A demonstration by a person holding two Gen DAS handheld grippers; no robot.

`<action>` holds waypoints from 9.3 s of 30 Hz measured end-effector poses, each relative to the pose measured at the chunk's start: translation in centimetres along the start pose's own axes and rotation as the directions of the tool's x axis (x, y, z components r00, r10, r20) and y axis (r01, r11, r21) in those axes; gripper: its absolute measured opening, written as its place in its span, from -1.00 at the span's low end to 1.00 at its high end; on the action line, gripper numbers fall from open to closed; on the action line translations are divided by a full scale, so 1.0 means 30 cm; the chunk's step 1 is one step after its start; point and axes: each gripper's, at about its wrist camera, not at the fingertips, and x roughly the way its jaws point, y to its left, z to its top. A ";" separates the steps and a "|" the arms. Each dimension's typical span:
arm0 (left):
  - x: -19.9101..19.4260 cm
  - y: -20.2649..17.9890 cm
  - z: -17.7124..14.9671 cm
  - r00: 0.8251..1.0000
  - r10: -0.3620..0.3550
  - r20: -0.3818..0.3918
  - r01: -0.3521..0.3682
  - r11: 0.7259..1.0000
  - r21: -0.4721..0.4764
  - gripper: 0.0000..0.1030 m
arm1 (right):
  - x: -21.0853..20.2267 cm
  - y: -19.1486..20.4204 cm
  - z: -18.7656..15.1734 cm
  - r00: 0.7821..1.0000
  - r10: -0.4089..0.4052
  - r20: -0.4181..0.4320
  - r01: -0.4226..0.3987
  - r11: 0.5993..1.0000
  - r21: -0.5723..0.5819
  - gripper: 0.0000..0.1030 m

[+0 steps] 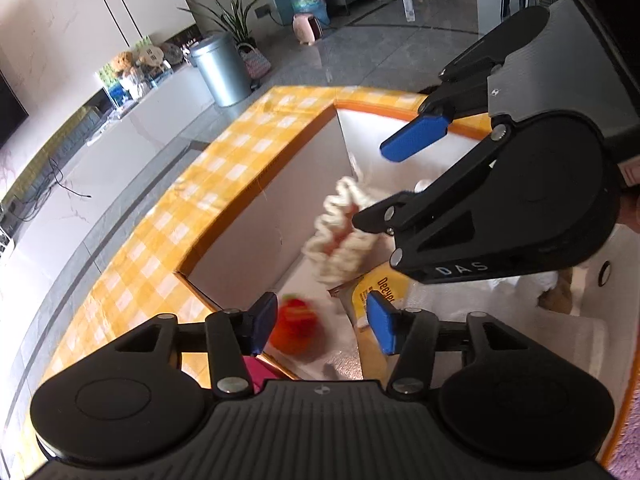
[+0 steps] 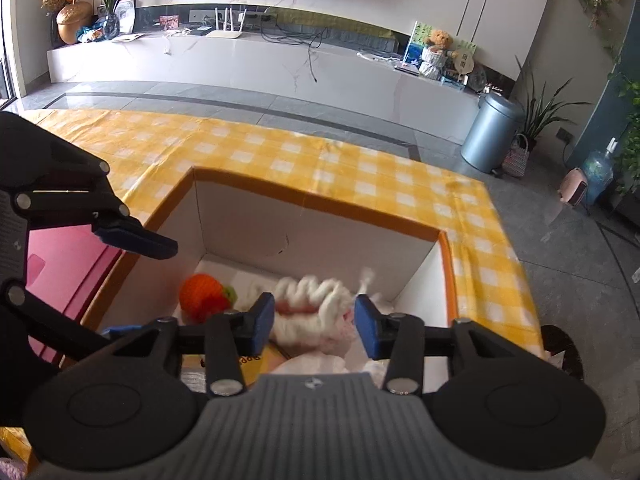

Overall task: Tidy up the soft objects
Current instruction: 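Lower the fruit and hat into the box and open both grippers, then withdraw both open grippers from the box back over the table, then grasp the clear plastic bag with the purple flower using the right gripper, then grasp the white towel with the left gripper while the right gripper holds the plastic bag, then carry the towel and plastic bag over the box with both grippers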

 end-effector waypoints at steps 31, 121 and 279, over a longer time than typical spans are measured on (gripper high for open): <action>-0.616 0.034 -0.296 0.976 0.122 0.182 -0.067 0.956 -0.285 0.17 | -0.524 0.338 -0.117 0.981 0.055 0.186 -0.095 0.972 0.215 0.30; -0.229 0.368 -0.680 0.996 0.091 -0.013 -0.090 0.995 0.047 0.22 | -0.083 0.847 0.259 0.983 0.174 0.055 -0.162 0.971 -0.173 -0.47; -0.466 -0.028 -0.067 0.988 -0.035 0.148 0.098 0.892 -0.441 -0.77 | -0.605 0.079 -0.161 0.973 0.081 0.218 -0.117 0.980 0.160 -0.50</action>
